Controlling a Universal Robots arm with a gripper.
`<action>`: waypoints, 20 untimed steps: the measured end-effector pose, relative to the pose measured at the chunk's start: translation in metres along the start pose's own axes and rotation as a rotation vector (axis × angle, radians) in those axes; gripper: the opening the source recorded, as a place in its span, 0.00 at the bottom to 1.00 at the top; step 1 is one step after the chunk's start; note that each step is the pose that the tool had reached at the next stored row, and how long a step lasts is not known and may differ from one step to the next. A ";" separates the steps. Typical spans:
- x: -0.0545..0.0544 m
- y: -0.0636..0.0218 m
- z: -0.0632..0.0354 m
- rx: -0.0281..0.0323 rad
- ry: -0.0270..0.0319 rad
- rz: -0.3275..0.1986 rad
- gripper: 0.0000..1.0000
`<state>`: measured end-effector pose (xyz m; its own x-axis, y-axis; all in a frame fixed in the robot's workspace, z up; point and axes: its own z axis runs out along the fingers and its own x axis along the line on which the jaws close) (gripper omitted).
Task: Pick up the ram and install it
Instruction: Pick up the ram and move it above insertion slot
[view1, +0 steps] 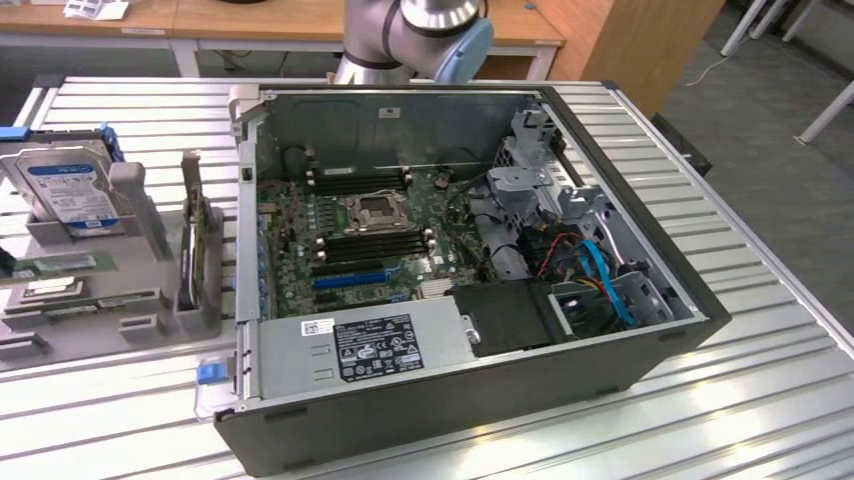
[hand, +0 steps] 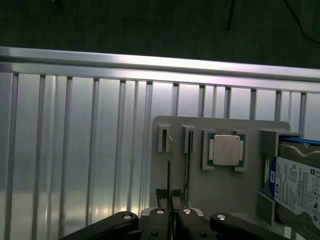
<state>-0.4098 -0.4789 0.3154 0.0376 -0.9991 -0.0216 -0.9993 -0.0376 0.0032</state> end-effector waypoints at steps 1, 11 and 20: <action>0.000 0.0000 -0.0045 -0.0001 0.0001 0.000 0.12; -0.023 -0.0007 -0.0470 -0.0003 0.0069 0.000 0.12; -0.033 -0.0210 -0.0827 -0.0067 0.0100 0.000 0.12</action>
<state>-0.3897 -0.4471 0.3987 0.0374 -0.9992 -0.0115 -0.9992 -0.0375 0.0099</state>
